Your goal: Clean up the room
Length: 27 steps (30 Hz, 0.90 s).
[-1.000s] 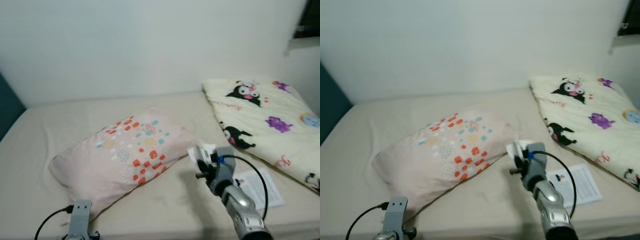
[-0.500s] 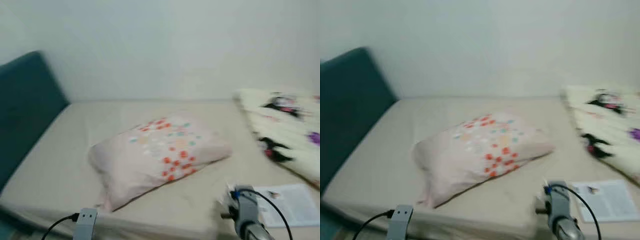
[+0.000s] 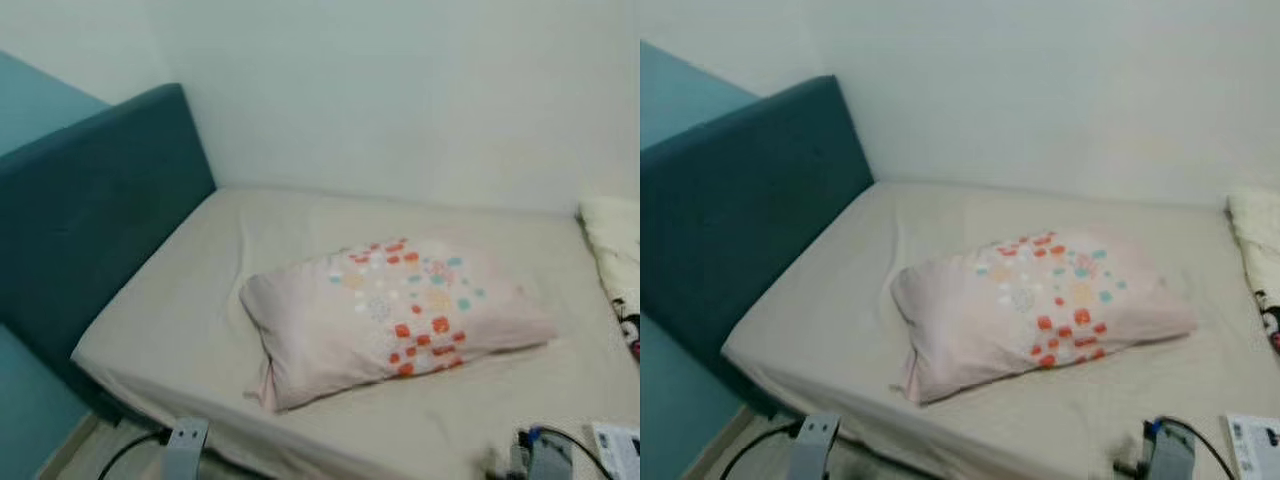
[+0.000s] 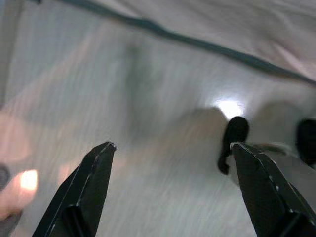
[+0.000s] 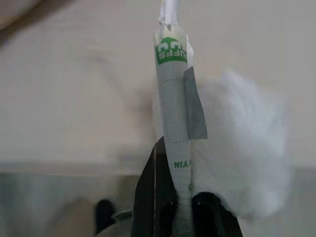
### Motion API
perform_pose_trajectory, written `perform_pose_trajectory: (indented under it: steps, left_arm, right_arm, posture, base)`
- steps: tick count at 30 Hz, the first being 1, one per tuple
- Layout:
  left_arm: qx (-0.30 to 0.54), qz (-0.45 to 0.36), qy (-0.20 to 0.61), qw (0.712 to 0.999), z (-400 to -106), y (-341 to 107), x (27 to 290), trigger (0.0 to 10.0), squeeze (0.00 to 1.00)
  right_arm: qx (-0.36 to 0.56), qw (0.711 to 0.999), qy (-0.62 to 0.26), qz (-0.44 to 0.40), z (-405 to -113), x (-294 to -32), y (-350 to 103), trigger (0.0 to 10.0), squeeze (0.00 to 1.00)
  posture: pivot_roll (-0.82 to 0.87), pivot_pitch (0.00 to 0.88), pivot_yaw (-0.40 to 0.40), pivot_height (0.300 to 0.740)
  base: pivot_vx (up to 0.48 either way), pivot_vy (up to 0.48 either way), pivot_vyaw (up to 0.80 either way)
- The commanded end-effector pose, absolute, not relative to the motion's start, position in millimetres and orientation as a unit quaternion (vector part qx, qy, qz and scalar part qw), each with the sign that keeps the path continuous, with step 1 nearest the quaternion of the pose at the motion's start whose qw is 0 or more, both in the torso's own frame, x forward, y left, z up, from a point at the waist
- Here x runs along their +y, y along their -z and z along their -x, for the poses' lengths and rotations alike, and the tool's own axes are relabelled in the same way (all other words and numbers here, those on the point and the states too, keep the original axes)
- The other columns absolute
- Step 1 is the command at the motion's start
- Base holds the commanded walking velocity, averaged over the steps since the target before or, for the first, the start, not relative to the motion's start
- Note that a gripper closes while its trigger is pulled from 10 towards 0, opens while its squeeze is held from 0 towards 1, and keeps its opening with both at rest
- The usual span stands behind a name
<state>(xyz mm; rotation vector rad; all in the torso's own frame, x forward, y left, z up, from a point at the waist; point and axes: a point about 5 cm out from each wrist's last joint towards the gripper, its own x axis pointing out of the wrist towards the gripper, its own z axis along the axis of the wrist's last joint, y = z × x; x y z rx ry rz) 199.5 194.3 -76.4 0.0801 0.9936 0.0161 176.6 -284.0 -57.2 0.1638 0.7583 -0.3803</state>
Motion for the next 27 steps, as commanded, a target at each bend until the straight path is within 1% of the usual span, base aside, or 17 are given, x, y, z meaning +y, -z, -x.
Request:
perform_pose_trajectory:
  steps: [1,12,13,16,17,22,27]
  left_arm:
    - [0.484,-0.035,-0.012,0.874,-193.9,78.9,196.8,10.0,0.00]
    - [0.491,-0.032,-0.023,0.870,-191.0,80.5,197.3,10.0,0.00]
    - [0.494,-0.034,-0.025,0.868,-189.8,81.0,198.3,10.0,0.00]
    - [0.502,-0.040,-0.023,0.864,-185.8,82.8,200.1,10.0,0.00]
    - [0.502,-0.040,-0.023,0.864,-185.8,82.8,200.1,10.0,0.00]
    - [0.501,-0.048,-0.016,0.864,-185.3,83.0,199.5,10.0,0.00]
    - [0.499,-0.050,-0.010,0.865,-185.7,83.0,198.0,10.0,0.00]
  right_arm:
    - [0.370,0.907,0.181,-0.086,-178.1,-280.0,58.8,10.0,0.00]
    - [0.364,0.914,0.161,-0.072,-186.9,-275.9,56.1,10.0,0.00]
    - [0.362,0.917,0.154,-0.066,-189.9,-274.9,54.7,10.0,0.00]
    - [0.338,0.931,0.130,-0.045,-207.5,-272.9,44.6,10.0,0.00]
    - [0.338,0.931,0.130,-0.045,-207.5,-272.9,44.6,10.0,0.00]
    - [0.309,0.945,0.107,-0.028,-227.9,-270.7,31.4,10.0,0.00]
    - [0.295,0.950,0.096,-0.022,-237.6,-269.0,24.9,10.0,0.00]
  posture:
    - [-0.09,0.000,0.072,0.720]
    - [-0.08,0.000,0.065,0.720]
    - [-0.08,0.000,0.065,0.720]
    - [-0.07,0.000,0.064,0.720]
    - [-0.07,0.000,0.064,0.720]
    - [-0.07,0.000,0.061,0.720]
    - [-0.06,0.000,0.055,0.720]
  base:
    - [0.000,0.000,0.79]
    - [0.000,0.000,0.79]
    - [0.000,0.000,0.79]
    - [-0.469,0.000,0.79]
    - [-0.469,0.000,0.79]
    - [0.000,0.000,0.79]
    - [0.000,0.000,0.79]
